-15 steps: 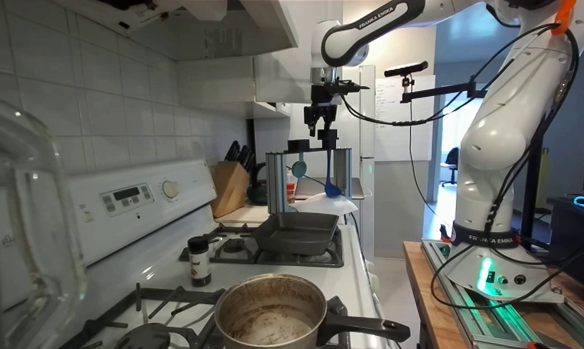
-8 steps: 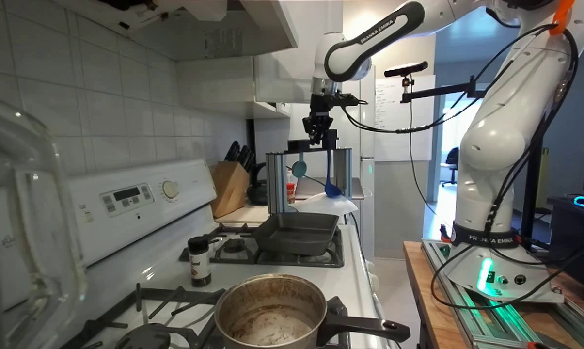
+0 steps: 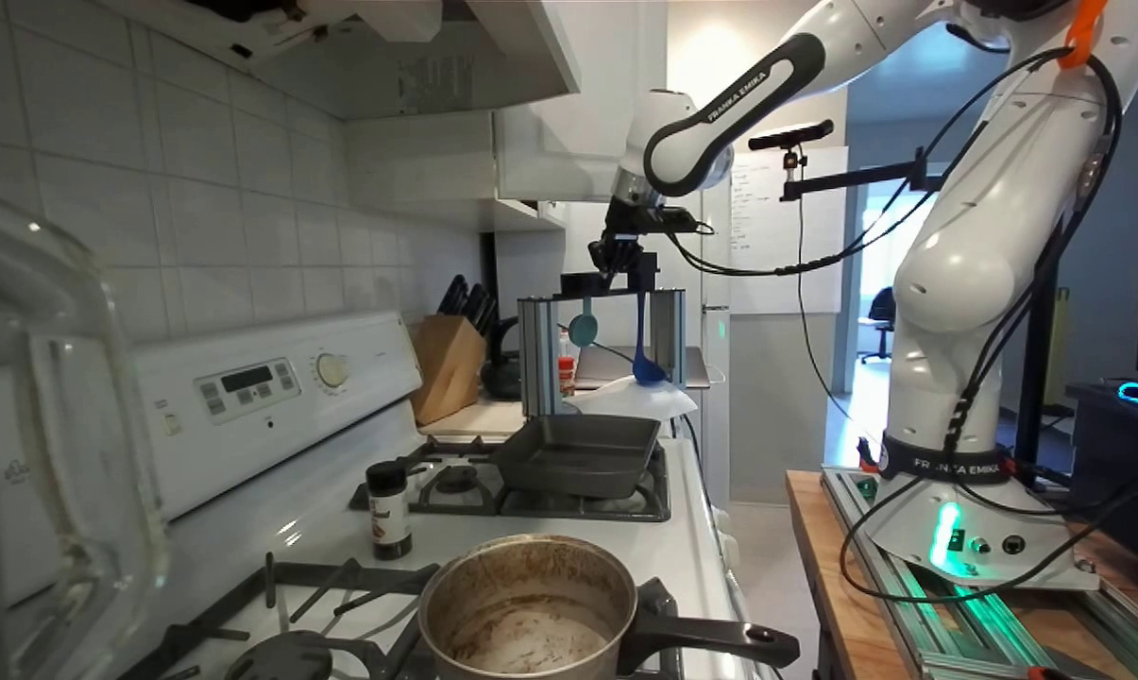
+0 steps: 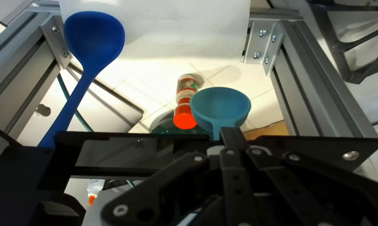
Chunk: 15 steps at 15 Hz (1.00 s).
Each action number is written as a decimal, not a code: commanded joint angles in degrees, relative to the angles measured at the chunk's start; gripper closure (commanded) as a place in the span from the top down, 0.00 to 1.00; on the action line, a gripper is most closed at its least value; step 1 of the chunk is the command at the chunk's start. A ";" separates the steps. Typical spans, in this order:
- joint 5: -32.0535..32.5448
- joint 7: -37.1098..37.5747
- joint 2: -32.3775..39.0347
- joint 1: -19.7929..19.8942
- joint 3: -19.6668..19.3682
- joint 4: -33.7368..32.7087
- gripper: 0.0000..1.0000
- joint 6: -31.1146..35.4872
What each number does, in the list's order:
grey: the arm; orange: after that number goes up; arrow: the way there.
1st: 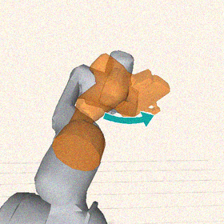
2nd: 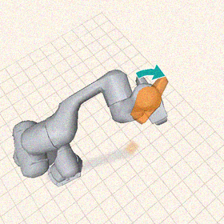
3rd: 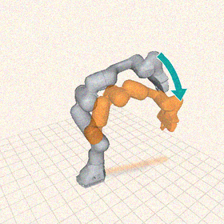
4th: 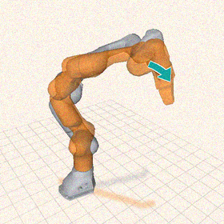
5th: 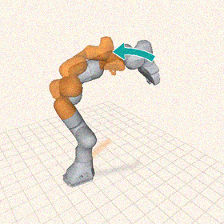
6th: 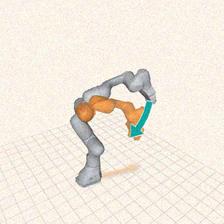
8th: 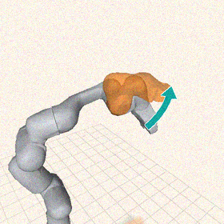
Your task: Pick the serving spoon from the rack and use it to open the cabinet door then place it back on the rack
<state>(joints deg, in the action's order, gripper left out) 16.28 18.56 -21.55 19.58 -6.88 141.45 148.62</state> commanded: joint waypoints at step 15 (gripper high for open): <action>1.82 1.03 3.47 4.98 2.69 2.94 0.00 15.14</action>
<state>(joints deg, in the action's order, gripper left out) 16.66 18.56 -18.56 23.03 -5.39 143.88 161.42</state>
